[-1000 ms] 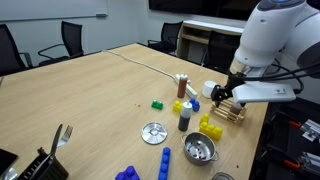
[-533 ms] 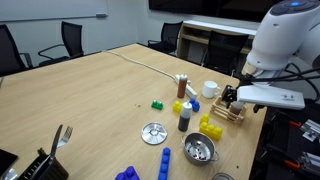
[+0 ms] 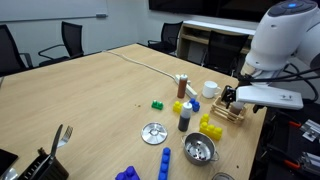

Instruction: Move the black masking tape downwards near the edge of the table

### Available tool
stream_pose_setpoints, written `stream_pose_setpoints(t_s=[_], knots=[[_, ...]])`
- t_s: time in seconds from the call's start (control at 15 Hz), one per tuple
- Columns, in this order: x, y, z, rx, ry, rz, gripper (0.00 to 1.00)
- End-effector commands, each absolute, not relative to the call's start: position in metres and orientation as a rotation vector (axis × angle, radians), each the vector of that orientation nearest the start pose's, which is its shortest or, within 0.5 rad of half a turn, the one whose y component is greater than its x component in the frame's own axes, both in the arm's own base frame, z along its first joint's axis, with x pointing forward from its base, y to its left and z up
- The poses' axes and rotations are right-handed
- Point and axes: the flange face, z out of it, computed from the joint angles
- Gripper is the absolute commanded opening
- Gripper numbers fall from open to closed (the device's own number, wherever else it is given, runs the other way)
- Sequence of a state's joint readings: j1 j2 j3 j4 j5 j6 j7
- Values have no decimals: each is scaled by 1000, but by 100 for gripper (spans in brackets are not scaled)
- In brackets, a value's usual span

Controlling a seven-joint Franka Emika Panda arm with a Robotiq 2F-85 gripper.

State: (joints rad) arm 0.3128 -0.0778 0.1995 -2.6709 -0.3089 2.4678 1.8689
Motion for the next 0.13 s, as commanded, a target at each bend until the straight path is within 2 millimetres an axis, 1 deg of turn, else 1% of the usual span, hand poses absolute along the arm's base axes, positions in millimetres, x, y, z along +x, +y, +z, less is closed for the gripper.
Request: stream_pose_setpoints(t_s=[0.0,0.07], knots=[[351,196,252,-2831,1742,-217,100],[351,196,252,-2831,1742,-217,100]])
